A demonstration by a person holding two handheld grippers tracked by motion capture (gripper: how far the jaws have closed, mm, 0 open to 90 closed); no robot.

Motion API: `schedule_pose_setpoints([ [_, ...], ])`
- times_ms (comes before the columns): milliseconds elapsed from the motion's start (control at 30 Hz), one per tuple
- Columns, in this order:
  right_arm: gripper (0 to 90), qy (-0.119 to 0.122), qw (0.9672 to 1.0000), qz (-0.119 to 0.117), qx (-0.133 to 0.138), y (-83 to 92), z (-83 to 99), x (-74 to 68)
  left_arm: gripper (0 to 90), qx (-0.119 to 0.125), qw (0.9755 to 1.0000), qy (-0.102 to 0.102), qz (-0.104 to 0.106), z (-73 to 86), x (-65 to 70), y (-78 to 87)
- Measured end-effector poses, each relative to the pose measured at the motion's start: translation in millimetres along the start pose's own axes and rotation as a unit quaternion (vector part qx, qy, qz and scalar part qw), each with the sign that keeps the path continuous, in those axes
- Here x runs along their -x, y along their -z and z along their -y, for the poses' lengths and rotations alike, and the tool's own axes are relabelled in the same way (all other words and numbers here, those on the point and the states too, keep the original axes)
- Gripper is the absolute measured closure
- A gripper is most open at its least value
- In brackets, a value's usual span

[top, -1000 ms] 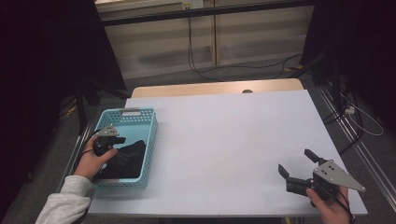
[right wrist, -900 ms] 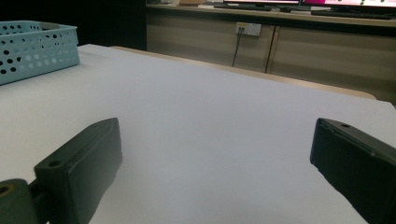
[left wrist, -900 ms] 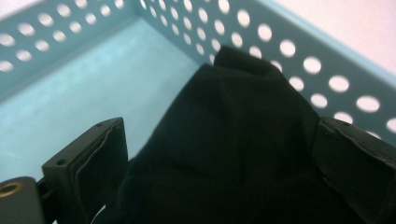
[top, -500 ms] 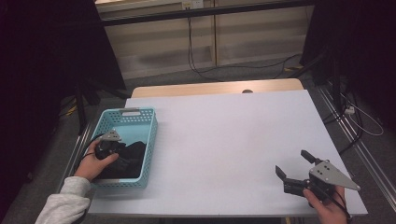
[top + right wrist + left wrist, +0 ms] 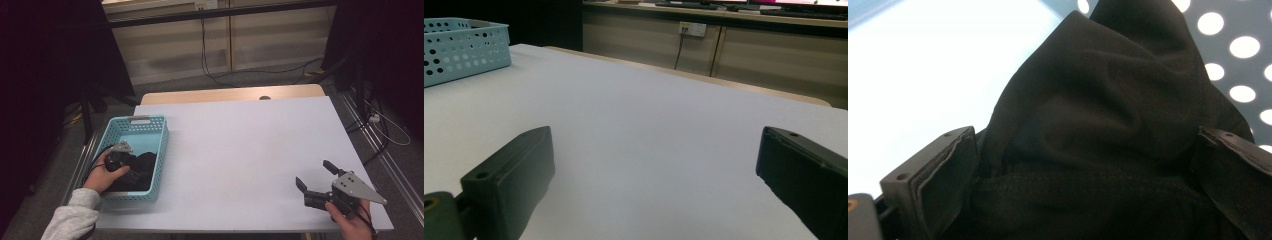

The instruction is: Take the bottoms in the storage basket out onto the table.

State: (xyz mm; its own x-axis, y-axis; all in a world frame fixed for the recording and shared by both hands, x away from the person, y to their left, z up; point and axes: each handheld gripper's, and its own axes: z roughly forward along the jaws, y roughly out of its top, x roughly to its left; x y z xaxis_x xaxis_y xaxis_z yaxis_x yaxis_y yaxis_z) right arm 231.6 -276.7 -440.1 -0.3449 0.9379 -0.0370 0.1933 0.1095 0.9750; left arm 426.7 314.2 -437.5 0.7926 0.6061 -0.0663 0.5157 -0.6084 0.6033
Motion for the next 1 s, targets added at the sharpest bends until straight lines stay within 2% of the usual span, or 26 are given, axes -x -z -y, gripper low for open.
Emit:
schedule_pose_setpoints([
  [167, 1.4, 0.001, 1.0000, 0.001, 0.002, 0.3, -0.5, 0.1, 0.1, -0.004, 1.0000, 0.004, 0.007, 0.2, -1.0, -3.0],
  [233, 1.4, 0.004, 1.0000, 0.004, 0.005, 1.0, -1.4, -1.0, 0.1, -0.007, 1.0000, -0.004, 0.005, -0.5, -1.3, -3.1],
  [333, 1.4, 0.005, 1.0000, 0.004, 0.006, 1.3, -1.9, -1.0, 0.1, -0.007, 0.9999, -0.002, 0.009, -0.6, -2.1, -3.2],
  [367, 1.4, 0.005, 1.0000, 0.005, 0.006, 1.3, -1.8, -0.9, 0.1, -0.006, 0.9999, 0.001, 0.011, -0.2, -2.6, -3.1],
  [400, 1.4, 0.004, 1.0000, 0.006, 0.005, 1.2, -1.4, -0.8, 0.1, -0.003, 0.9997, 0.013, 0.019, 1.0, -4.3, -2.9],
  [467, 1.4, 0.004, 1.0000, 0.005, 0.004, 1.3, -1.2, -0.9, 0.2, 0.000, 0.9996, 0.018, 0.023, 1.7, -4.5, -3.0],
  [533, 1.4, 0.006, 1.0000, 0.005, 0.006, 1.8, -1.3, -1.0, 0.1, 0.000, 0.9996, 0.012, 0.025, 1.1, -5.7, -1.1],
  [767, 1.4, 0.004, 0.9999, 0.009, 0.005, 1.8, -1.7, 0.3, 1.7, 0.003, 0.9989, 0.028, 0.037, -0.1, -9.4, 6.7],
  [867, 1.4, 0.004, 0.9999, 0.008, 0.007, 2.3, -1.6, 0.7, 2.3, -0.007, 0.9992, 0.008, 0.040, -1.9, -6.1, 11.8],
  [900, 1.4, 0.004, 0.9999, 0.008, 0.007, 2.3, -1.6, 0.7, 2.3, -0.007, 0.9992, 0.008, 0.040, -1.9, -6.1, 11.8],
  [933, 1.4, 0.004, 0.9999, 0.009, 0.006, 2.7, -1.8, 0.8, 2.3, -0.021, 0.9989, -0.006, 0.041, -2.5, -2.9, 13.0],
  [967, 1.4, 0.004, 0.9999, 0.009, 0.006, 2.7, -1.8, 0.8, 2.2, -0.021, 0.9989, -0.006, 0.041, -2.5, -2.9, 13.0],
  [1000, 1.4, 0.004, 0.9999, 0.009, 0.007, 2.9, -2.0, 0.8, 2.2, -0.031, 0.9987, -0.015, 0.038, -2.8, -0.8, 12.5],
])
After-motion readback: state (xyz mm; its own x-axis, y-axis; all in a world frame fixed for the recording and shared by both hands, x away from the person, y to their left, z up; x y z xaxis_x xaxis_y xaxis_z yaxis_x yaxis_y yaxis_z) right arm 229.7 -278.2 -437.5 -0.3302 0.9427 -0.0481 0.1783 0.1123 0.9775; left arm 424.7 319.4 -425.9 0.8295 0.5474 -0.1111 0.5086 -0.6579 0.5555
